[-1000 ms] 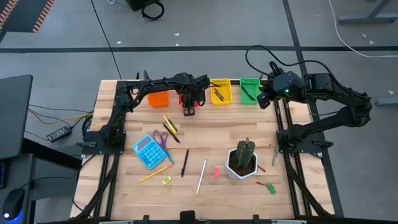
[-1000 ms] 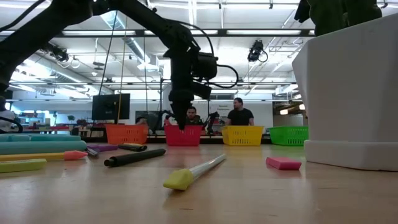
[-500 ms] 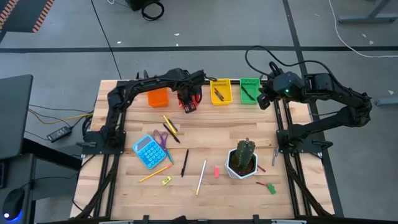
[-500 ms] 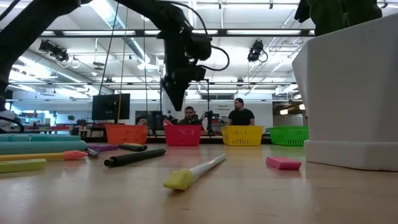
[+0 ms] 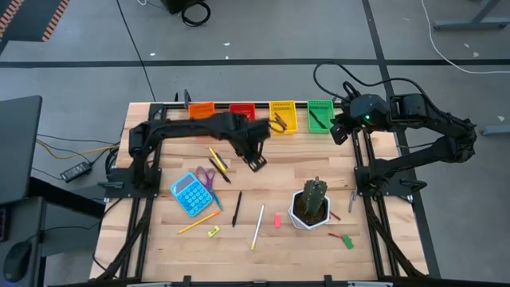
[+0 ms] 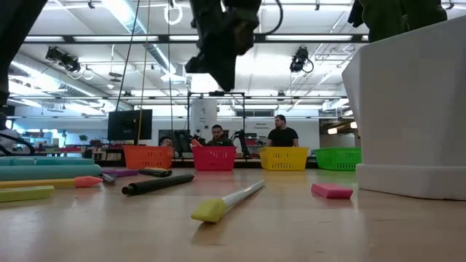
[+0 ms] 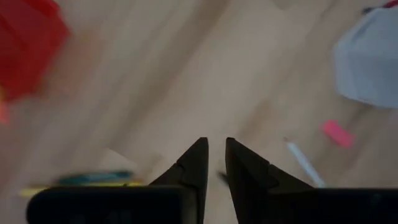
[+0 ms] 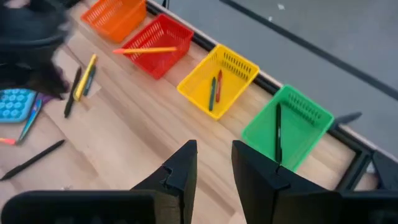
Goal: Sort crayons/erasers/pens/pencils in bins
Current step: Put the white pencil into the red bin
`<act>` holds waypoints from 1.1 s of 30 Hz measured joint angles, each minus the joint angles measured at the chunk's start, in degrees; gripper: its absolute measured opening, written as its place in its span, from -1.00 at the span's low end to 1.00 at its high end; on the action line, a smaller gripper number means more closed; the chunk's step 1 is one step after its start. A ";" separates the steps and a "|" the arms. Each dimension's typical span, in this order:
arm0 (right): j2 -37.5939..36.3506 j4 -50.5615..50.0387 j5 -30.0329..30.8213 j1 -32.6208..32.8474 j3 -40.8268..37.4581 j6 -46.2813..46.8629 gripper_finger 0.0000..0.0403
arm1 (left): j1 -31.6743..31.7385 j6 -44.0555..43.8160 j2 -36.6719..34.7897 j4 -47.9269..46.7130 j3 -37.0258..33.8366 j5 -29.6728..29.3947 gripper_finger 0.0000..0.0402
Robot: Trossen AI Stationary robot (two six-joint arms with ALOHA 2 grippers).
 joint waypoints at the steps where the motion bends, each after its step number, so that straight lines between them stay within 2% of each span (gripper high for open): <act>1: 0.00 -0.73 -0.58 0.00 0.00 0.56 -0.47 | -1.11 -2.41 -0.07 0.12 0.00 -0.02 -0.71; 7: 0.00 -5.12 -3.13 0.00 0.00 1.77 -0.47 | -6.70 -19.17 -0.08 -0.20 0.00 -0.02 -0.67; 15: 0.00 -5.84 -3.31 0.00 0.00 5.90 -0.47 | -12.53 -24.39 -0.06 -0.17 0.00 -0.99 -0.37; 18: 0.00 -5.82 -3.31 0.00 0.00 9.92 -0.47 | -15.07 -28.64 -0.06 -0.73 0.00 -1.48 -0.26; 24: 0.00 -5.82 -6.48 0.00 0.00 11.69 -0.47 | -20.44 -37.11 0.05 0.24 0.00 -4.13 -0.11; 28: 0.18 -5.13 -4.54 0.00 0.00 8.35 -0.47 | -22.89 -47.19 0.09 1.56 0.00 -4.51 -0.09; 31: 0.76 -2.54 -2.54 -0.07 0.02 3.60 -0.47 | -24.99 -51.26 0.32 3.49 0.01 -7.06 -0.10; 33: 1.09 -0.57 -3.67 -0.07 0.02 -0.16 -0.47 | -26.24 -53.93 0.88 4.80 0.07 -8.63 -0.13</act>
